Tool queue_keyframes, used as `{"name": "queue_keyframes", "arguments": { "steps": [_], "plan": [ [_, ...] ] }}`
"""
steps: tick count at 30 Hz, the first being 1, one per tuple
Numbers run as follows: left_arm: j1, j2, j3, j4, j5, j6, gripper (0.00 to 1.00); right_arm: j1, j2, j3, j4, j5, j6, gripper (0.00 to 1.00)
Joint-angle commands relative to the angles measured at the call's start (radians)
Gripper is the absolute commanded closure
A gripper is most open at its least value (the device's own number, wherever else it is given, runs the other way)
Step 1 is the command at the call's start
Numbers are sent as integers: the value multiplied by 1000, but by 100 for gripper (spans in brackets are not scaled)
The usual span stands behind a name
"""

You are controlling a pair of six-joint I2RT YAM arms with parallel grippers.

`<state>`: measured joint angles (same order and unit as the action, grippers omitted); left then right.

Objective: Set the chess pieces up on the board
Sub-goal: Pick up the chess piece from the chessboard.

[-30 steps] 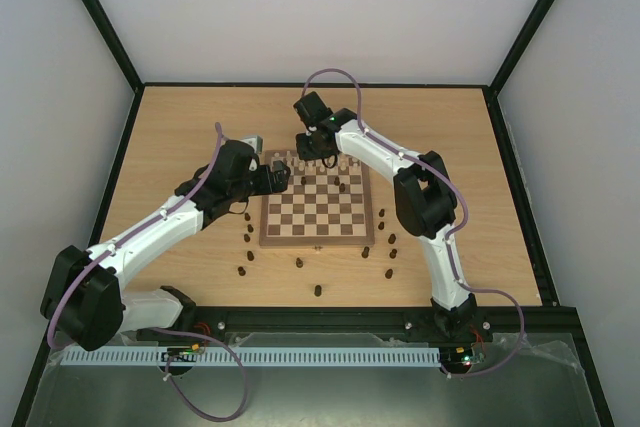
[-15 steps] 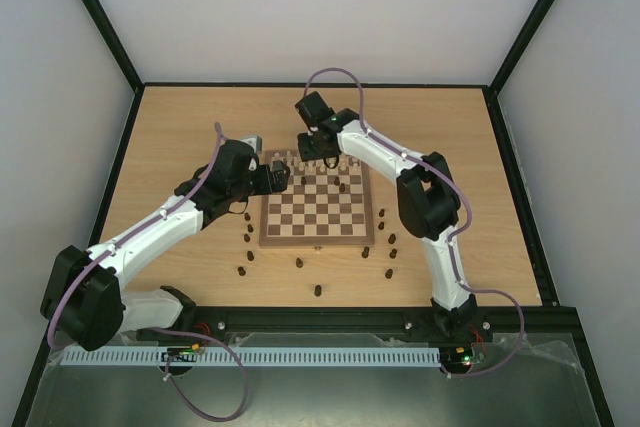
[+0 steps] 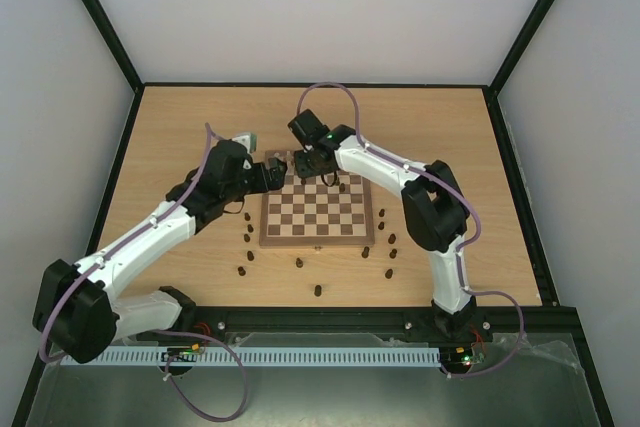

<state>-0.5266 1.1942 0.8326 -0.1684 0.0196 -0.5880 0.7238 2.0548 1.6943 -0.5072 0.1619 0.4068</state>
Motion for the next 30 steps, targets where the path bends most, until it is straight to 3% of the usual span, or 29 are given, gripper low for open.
{"name": "queue_keyframes", "arguments": {
  "steps": [1, 12, 15, 22, 26, 30],
  "plan": [
    [8, -32, -16, 9, -28, -10, 1, 10, -44, -41, 10, 2, 15, 64],
    [12, -48, -15, 3, -56, -15, 1, 40, -97, -94, 5, 4, 15, 63],
    [15, -48, -14, 1, -60, -14, 1, 40, -154, -150, 5, 37, 16, 59],
    [29, -25, -8, 4, -49, -13, 1, 40, -332, -338, 21, 105, 29, 31],
    [36, 5, 10, 10, -30, -5, 1, 37, -434, -447, 37, 148, 39, 0],
    [36, 29, 5, 20, -26, -2, 1, 19, -521, -543, 58, 155, 49, 2]
  ]
}}
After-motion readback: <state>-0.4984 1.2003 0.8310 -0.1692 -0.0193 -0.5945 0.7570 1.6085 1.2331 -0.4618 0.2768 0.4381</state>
